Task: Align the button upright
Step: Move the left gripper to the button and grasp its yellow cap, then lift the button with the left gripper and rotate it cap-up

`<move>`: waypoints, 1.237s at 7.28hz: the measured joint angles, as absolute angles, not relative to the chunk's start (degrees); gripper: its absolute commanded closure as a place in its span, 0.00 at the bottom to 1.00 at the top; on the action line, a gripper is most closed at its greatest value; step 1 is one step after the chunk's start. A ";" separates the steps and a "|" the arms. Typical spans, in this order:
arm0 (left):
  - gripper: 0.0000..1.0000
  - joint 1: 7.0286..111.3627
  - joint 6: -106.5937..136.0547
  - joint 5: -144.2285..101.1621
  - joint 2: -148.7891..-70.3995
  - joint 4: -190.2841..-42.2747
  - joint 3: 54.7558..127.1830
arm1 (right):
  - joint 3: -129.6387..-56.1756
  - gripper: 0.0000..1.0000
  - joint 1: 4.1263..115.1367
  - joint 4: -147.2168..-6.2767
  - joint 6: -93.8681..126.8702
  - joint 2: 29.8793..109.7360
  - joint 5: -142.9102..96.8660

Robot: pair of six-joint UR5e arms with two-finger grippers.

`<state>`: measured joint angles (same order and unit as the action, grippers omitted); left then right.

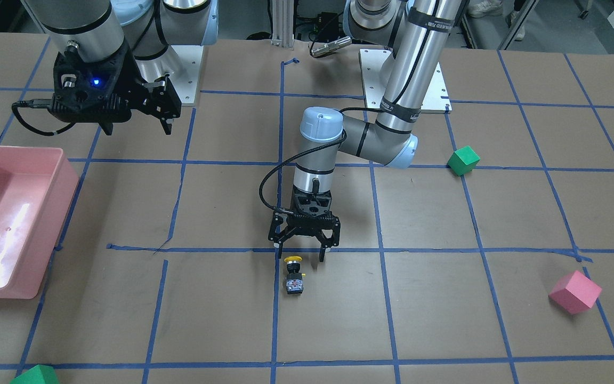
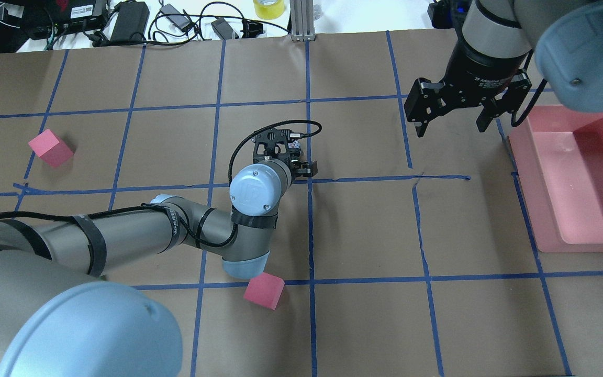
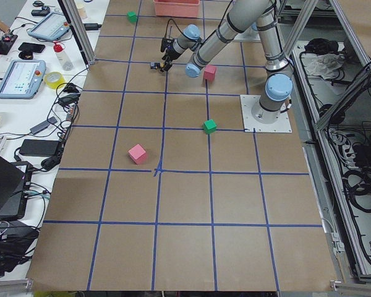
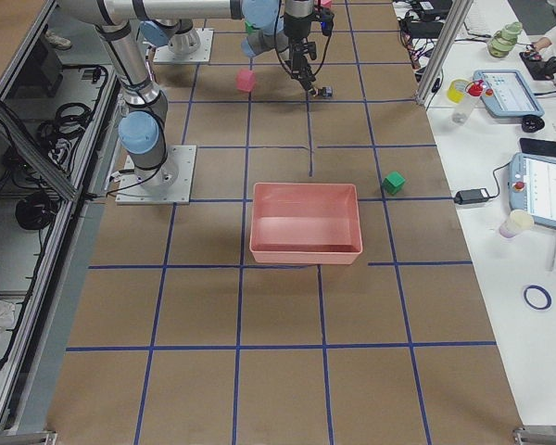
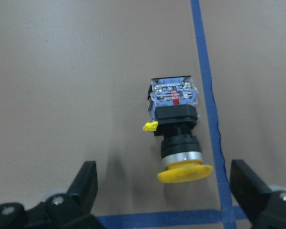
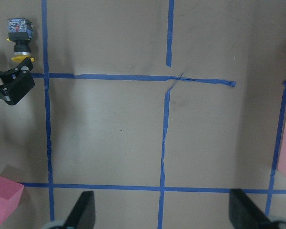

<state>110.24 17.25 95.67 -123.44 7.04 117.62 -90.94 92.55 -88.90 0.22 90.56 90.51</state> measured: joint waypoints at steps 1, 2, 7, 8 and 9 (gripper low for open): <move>0.00 110.66 17.23 95.90 -124.05 7.76 117.42 | -91.01 0.00 92.55 -88.95 0.19 90.54 90.44; 0.05 111.27 17.23 96.36 -124.51 8.03 117.18 | -91.08 0.00 92.55 -89.08 0.18 90.54 90.34; 0.89 111.99 16.85 97.20 -125.07 8.09 116.75 | -91.21 0.00 92.57 -89.56 0.23 90.37 91.09; 0.92 112.00 16.74 97.19 -124.87 8.02 116.53 | -91.30 0.00 92.57 -89.41 0.24 90.36 91.17; 0.92 112.02 16.32 97.17 -124.25 7.51 115.57 | -91.36 0.00 92.57 -89.08 0.27 90.36 91.19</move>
